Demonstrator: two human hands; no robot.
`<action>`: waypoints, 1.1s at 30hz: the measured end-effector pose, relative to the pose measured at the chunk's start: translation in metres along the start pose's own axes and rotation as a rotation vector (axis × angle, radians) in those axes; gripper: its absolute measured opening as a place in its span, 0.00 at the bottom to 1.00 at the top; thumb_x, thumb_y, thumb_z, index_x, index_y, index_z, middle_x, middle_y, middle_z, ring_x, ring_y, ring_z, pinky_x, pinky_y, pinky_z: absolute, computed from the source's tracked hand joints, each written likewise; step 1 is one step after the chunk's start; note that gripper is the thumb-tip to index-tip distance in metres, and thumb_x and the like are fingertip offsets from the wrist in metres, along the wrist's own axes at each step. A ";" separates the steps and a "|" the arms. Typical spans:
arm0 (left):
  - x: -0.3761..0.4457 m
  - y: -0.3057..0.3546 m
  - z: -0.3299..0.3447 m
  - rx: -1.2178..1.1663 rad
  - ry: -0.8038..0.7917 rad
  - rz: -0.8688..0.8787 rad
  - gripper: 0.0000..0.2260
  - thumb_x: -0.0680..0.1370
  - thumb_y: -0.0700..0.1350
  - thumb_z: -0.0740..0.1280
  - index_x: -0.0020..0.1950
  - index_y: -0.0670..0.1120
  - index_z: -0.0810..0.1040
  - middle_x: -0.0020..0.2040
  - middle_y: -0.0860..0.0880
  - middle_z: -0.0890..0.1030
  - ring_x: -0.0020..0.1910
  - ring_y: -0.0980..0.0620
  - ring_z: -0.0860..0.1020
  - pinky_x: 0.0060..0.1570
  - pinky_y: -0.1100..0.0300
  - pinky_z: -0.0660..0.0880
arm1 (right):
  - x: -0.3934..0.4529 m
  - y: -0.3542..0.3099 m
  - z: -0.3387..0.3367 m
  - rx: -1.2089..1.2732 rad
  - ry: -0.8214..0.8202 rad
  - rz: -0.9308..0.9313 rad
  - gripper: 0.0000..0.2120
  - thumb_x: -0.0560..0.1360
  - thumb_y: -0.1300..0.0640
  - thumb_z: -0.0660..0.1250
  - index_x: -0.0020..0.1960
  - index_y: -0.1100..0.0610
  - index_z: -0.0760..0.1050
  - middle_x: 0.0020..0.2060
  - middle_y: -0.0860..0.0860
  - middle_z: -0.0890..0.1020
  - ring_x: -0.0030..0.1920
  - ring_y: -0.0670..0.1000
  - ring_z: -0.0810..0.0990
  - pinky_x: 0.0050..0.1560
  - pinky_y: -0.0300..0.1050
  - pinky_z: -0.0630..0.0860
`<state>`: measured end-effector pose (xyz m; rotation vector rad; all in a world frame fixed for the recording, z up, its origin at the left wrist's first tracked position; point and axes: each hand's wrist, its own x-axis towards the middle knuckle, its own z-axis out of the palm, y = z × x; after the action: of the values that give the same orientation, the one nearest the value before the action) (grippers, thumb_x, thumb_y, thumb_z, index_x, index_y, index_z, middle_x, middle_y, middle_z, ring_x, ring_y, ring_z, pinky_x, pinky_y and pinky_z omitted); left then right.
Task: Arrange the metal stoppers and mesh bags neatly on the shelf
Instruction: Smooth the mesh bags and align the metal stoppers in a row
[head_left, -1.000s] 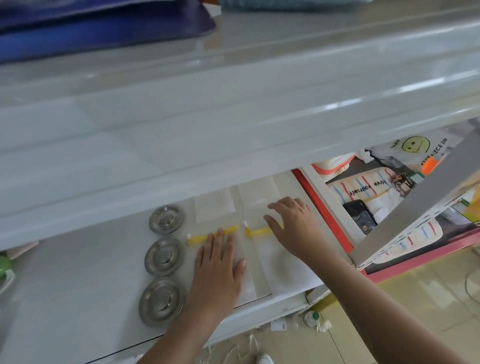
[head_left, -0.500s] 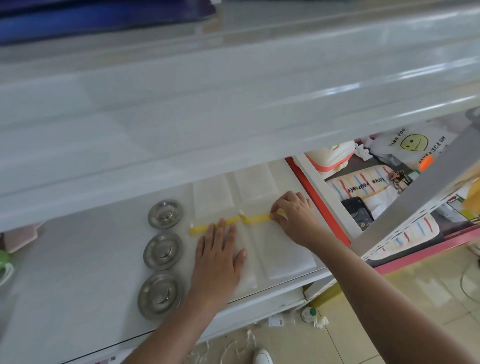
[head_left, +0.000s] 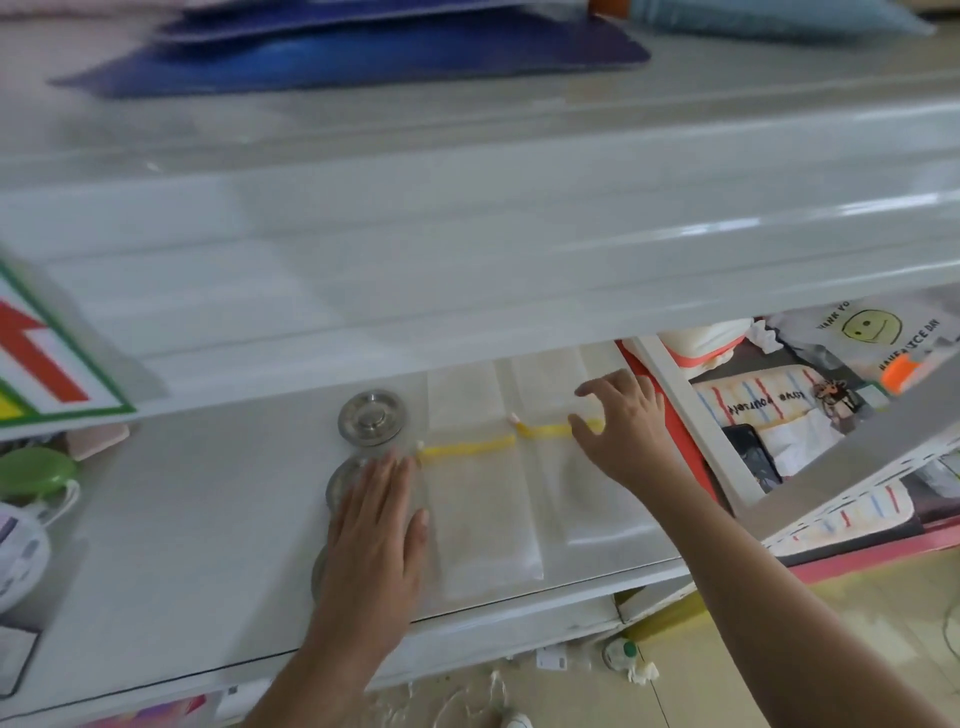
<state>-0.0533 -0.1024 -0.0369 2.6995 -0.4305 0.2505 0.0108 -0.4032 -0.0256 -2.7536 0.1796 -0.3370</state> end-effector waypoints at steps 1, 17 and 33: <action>-0.003 -0.009 -0.004 0.008 0.015 -0.012 0.25 0.81 0.50 0.54 0.75 0.40 0.67 0.76 0.42 0.68 0.76 0.43 0.64 0.72 0.48 0.60 | 0.002 -0.011 -0.003 0.030 0.059 -0.022 0.15 0.72 0.50 0.71 0.57 0.53 0.78 0.55 0.53 0.78 0.58 0.59 0.73 0.60 0.55 0.69; -0.018 -0.052 0.003 0.182 -0.140 -0.068 0.27 0.79 0.57 0.55 0.75 0.47 0.69 0.78 0.45 0.65 0.75 0.44 0.66 0.71 0.47 0.56 | 0.014 -0.198 0.085 -0.114 -0.421 -0.540 0.23 0.80 0.46 0.51 0.73 0.51 0.67 0.74 0.54 0.66 0.73 0.57 0.64 0.70 0.56 0.63; 0.014 -0.046 0.006 0.113 -0.149 -0.153 0.36 0.77 0.66 0.51 0.78 0.46 0.60 0.81 0.46 0.54 0.79 0.42 0.52 0.76 0.40 0.47 | 0.053 -0.218 0.107 -0.144 -0.462 -0.454 0.24 0.80 0.45 0.48 0.73 0.49 0.65 0.75 0.53 0.65 0.75 0.55 0.60 0.72 0.58 0.59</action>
<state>-0.0237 -0.0680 -0.0555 2.8560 -0.2568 0.0312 0.1066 -0.1744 -0.0318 -2.9012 -0.5634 0.2162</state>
